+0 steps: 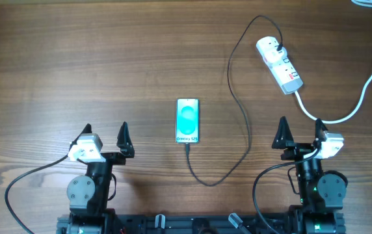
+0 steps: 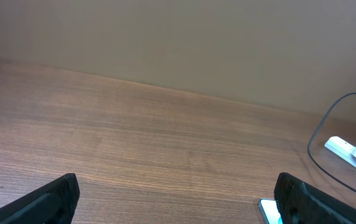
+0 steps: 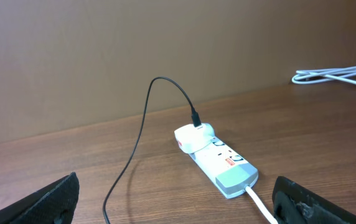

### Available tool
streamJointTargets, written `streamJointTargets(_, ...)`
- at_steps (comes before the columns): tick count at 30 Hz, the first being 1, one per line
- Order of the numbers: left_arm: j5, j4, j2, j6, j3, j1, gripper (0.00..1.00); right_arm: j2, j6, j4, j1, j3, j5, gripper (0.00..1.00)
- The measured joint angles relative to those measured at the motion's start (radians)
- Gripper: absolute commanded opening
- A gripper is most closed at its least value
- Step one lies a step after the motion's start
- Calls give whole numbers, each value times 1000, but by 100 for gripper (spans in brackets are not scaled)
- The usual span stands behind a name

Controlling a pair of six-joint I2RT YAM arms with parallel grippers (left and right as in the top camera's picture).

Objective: Plug charger to phone and switch on socket

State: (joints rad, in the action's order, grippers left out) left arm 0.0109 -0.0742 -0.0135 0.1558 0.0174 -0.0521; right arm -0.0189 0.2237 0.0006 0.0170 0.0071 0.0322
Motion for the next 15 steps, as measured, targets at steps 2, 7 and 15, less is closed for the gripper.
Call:
streamJointTargets(2, 0, 0, 0, 0, 0, 0, 100, 0, 0, 0, 0, 0, 0, 100)
streamJointTargets(7, 0, 0, 0, 0, 0, 0, 100, 0, 0, 0, 0, 0, 0, 99)
streamJointTargets(15, 0, 0, 0, 0, 0, 0, 100, 0, 0, 0, 0, 0, 0, 100)
